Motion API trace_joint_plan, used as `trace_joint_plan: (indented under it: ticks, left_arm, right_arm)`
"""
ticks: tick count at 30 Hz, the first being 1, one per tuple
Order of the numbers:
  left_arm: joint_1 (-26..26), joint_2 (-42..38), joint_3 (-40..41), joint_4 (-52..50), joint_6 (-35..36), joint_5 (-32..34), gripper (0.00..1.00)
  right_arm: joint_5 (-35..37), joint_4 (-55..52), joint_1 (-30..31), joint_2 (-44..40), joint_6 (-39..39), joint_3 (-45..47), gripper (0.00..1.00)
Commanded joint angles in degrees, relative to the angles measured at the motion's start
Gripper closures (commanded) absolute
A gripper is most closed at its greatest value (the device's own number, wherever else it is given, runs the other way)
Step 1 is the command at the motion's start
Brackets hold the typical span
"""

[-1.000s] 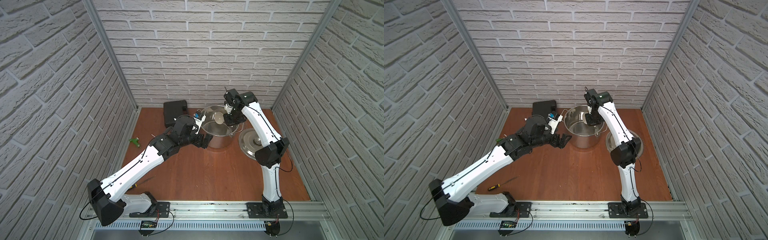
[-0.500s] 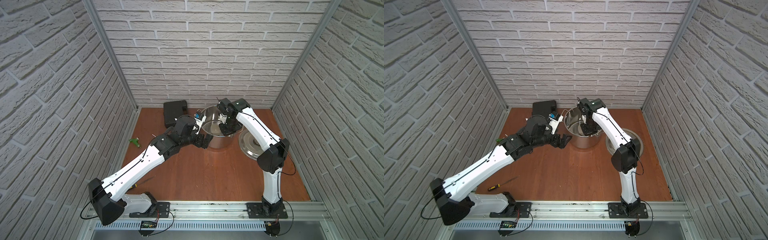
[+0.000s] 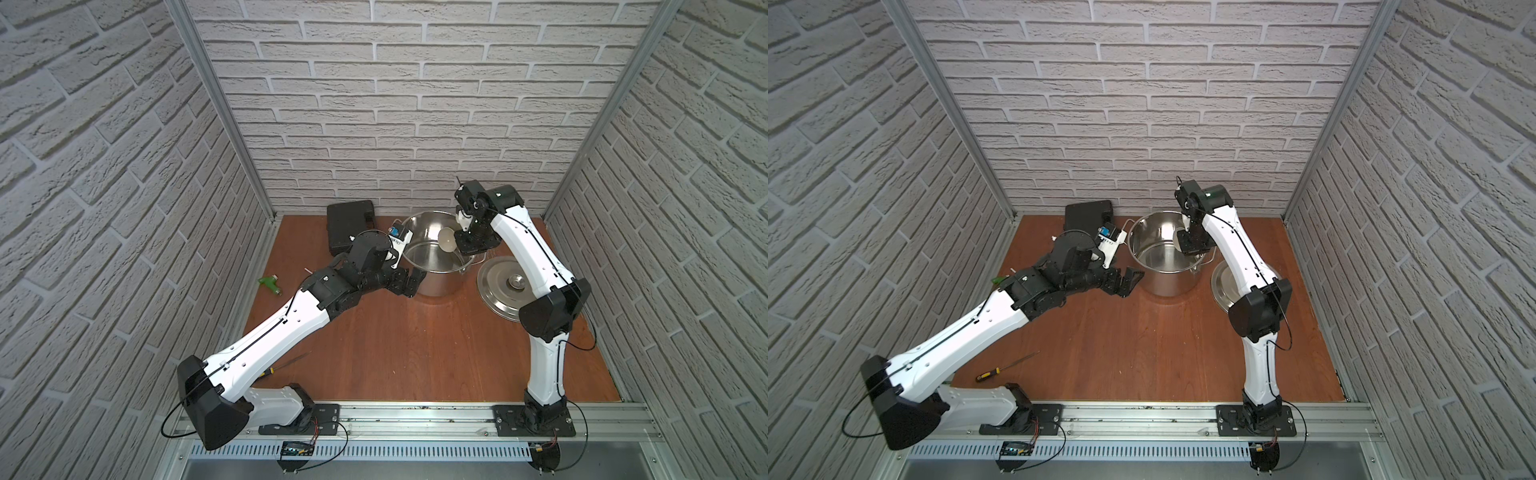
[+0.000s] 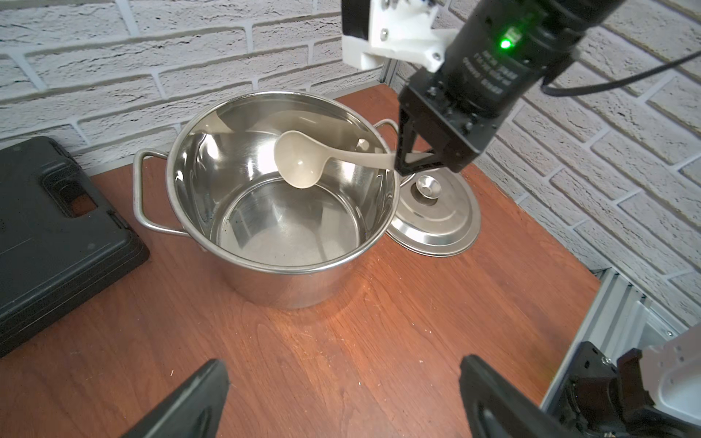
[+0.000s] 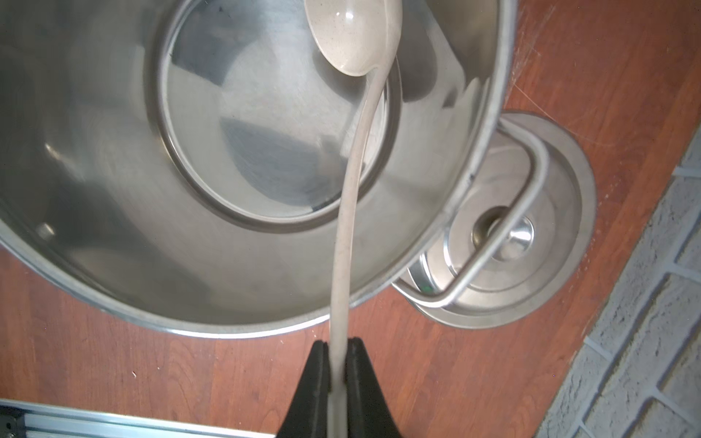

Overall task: Stir the soup with a spoon
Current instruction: Stir the soup in the pan with a stick.

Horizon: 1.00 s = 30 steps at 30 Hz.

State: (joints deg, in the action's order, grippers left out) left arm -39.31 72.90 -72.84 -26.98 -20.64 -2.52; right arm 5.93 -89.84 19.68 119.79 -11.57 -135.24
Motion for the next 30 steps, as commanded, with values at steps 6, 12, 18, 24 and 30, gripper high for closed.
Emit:
trace_joint_plan:
  ticks: [6, 12, 18, 24, 30]
  left_arm:
    - [-0.4, -2.2, 1.0, 2.4, -0.1, 0.2, 0.02]
    - [-0.5, -2.0, 1.0, 2.6, 0.3, 0.0, 0.02]
    - [-0.4, -1.7, 0.9, 3.0, 0.0, -0.5, 0.02]
    - [-0.4, -2.1, 1.1, 2.5, 0.0, -0.8, 0.02]
    - [-0.4, -3.2, 1.6, 2.3, 0.7, -1.2, 0.02]
  right_arm:
    - [-3.3, -1.9, 3.9, 2.1, -1.0, -5.3, 0.98]
    - [-3.1, -0.9, 5.5, -2.2, -1.3, 0.9, 0.98]
    - [-0.3, 0.7, 4.4, -8.9, -1.3, 9.1, 0.98]
    - [0.3, 1.3, 1.5, -10.5, -0.3, 10.7, 0.98]
    - [-0.1, -0.1, 0.6, -6.0, 0.3, 4.6, 0.98]
